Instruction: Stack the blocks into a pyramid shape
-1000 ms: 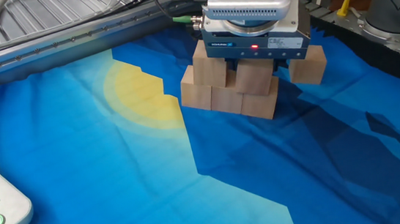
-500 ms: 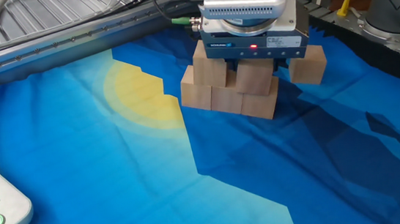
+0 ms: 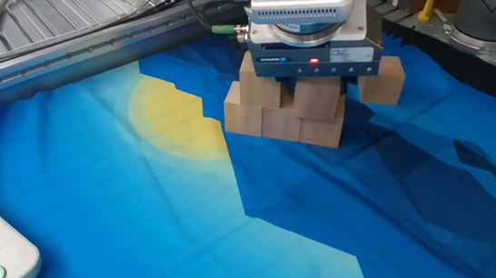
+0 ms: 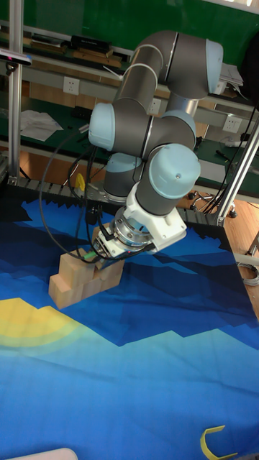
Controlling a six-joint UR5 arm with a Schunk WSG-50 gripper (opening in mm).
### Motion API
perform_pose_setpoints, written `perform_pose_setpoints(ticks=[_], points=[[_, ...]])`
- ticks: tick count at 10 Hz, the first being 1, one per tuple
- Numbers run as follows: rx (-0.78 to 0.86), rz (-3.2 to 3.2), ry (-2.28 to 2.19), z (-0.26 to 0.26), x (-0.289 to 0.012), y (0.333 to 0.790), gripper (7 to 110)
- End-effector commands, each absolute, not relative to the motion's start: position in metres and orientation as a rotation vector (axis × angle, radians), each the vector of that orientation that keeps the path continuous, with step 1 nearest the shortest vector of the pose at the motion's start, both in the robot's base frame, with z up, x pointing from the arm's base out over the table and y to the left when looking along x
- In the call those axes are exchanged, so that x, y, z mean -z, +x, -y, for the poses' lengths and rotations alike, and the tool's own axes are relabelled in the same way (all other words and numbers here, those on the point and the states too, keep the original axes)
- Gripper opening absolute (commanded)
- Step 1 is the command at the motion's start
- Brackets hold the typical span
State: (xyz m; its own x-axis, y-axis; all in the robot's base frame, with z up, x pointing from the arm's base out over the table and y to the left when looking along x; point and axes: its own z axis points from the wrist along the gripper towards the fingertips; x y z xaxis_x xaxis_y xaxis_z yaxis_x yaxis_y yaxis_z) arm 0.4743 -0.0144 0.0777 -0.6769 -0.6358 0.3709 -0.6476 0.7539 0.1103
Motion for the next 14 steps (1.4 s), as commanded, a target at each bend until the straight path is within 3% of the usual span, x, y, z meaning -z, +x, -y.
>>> perform_pose_setpoints(ticks=[1,8,9,14], points=[[-0.030,2.583,0.980,0.010,-0.071,0.477,66],[-0.047,2.613,0.982,0.008,-0.071,0.483,66],[-0.044,2.624,0.984,0.006,-0.070,0.485,88],[-0.038,2.648,0.978,-0.003,-0.073,0.490,88]])
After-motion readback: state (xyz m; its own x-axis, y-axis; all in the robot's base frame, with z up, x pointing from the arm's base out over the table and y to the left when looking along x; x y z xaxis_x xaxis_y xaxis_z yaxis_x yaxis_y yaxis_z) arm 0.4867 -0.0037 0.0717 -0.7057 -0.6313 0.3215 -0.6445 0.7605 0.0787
